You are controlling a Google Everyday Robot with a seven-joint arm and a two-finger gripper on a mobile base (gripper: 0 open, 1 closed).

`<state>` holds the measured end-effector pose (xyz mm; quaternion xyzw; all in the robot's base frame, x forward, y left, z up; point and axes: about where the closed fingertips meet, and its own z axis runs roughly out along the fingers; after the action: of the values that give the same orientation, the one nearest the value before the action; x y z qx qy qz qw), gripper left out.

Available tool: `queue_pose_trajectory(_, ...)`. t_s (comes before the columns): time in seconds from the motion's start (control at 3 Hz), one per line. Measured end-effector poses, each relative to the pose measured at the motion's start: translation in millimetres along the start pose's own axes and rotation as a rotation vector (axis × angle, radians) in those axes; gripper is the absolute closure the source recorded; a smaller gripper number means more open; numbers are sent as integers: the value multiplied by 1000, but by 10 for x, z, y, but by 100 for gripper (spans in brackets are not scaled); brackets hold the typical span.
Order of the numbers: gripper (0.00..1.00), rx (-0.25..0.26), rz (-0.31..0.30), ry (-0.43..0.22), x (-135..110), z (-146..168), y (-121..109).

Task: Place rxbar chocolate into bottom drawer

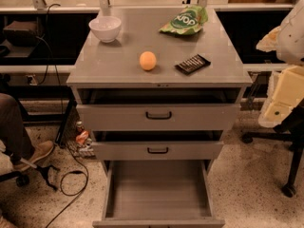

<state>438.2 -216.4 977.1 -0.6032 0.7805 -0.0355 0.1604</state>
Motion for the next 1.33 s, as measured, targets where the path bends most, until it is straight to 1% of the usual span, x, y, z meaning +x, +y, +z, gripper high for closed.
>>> queue_pose_trajectory(0.33,0,0,0,0,0,0,-1)
queue_pose_trajectory(0.67,0,7,-6,-47,-47,133,-301)
queue_pose_trajectory(1.0,0,10,-2,-94,-126,374,-665)
queue_pose_trajectory(1.33,0,7,5,-134,-229,717,-1077)
